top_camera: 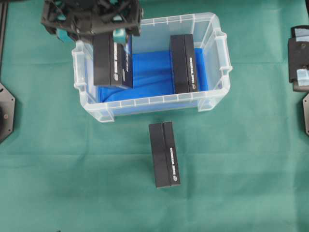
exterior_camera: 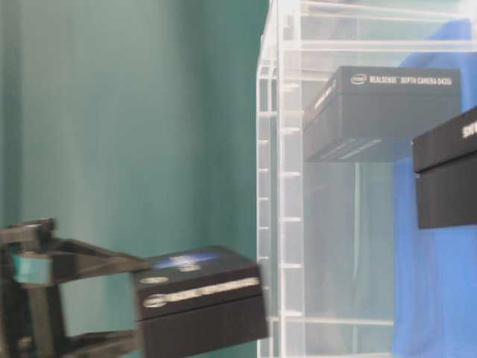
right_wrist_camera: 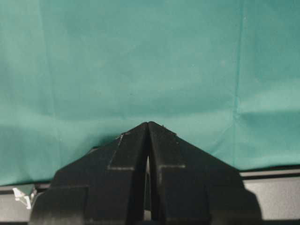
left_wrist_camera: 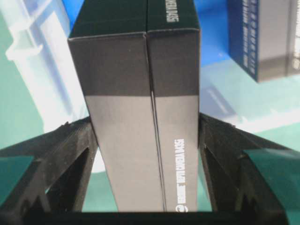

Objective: Take the box out of the case with the left arm.
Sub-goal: 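Close the left gripper and lift the left box out of the case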

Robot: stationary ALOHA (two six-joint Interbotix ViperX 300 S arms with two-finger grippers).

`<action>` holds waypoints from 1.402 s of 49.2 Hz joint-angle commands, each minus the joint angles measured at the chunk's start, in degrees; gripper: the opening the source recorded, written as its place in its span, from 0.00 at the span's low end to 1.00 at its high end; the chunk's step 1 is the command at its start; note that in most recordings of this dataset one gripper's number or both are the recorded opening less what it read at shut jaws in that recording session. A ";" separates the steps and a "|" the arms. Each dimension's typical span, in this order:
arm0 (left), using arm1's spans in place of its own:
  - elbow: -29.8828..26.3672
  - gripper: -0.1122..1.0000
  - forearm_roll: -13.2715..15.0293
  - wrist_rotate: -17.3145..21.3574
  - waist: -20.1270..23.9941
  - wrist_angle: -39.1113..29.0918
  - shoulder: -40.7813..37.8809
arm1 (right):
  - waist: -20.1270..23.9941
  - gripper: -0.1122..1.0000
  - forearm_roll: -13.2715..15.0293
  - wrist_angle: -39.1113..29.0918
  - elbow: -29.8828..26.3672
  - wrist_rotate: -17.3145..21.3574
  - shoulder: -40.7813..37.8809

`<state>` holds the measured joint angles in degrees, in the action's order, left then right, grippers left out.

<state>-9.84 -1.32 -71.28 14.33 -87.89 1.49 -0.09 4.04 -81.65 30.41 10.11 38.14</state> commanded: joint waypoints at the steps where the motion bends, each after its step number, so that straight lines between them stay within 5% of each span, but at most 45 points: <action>1: -5.01 0.64 -0.09 0.00 -0.18 -2.46 1.58 | 0.00 0.10 0.09 0.26 -0.53 -0.09 0.09; 15: -11.69 0.64 -0.09 0.00 -0.88 -7.82 0.00 | 0.00 0.10 0.09 0.26 -0.53 0.00 0.09; 69: -11.43 0.64 -0.09 -0.18 -1.05 -8.00 0.18 | 0.00 0.10 0.09 0.26 -0.53 0.09 0.09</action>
<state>-19.86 -1.32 -71.37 13.45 -96.15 0.62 -0.09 4.04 -81.65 30.41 10.11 38.14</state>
